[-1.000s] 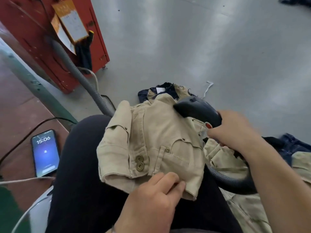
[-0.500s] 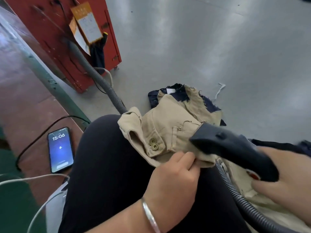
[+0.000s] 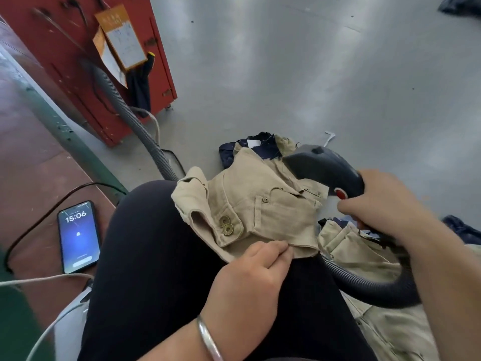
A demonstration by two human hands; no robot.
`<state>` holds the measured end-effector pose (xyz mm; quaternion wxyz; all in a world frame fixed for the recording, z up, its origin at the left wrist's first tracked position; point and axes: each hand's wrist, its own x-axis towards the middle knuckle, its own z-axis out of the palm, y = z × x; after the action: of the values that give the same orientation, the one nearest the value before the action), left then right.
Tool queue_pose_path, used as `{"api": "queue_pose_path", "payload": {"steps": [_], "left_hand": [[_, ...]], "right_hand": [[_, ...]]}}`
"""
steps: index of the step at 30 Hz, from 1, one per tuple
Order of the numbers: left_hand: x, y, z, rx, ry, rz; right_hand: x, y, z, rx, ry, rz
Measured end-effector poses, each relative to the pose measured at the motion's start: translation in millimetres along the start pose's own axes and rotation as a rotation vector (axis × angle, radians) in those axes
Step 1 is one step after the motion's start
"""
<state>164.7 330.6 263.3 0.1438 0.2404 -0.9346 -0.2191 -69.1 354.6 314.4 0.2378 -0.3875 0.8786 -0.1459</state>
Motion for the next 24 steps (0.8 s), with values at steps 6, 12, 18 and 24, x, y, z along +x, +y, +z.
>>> {"api": "queue_pose_path", "payload": {"steps": [6, 12, 18, 24], "left_hand": [[2.7, 1.2, -5.3, 0.028, -0.013, 0.030], [6.0, 2.7, -8.8, 0.162, -0.034, 0.068], [0.5, 2.5, -8.5, 0.177, -0.045, 0.047], [-7.5, -8.2, -48.2, 0.260, 0.063, 0.127]], "right_hand": [[-73.8, 9.6, -17.9, -0.175, -0.012, -0.129], [-94.6, 25.1, -1.0, -0.244, -0.148, -0.028], [-52.9, 11.9, 10.9, -0.177, -0.027, -0.041], [-17.3, 3.5, 19.3, -0.148, -0.019, -0.069]]}}
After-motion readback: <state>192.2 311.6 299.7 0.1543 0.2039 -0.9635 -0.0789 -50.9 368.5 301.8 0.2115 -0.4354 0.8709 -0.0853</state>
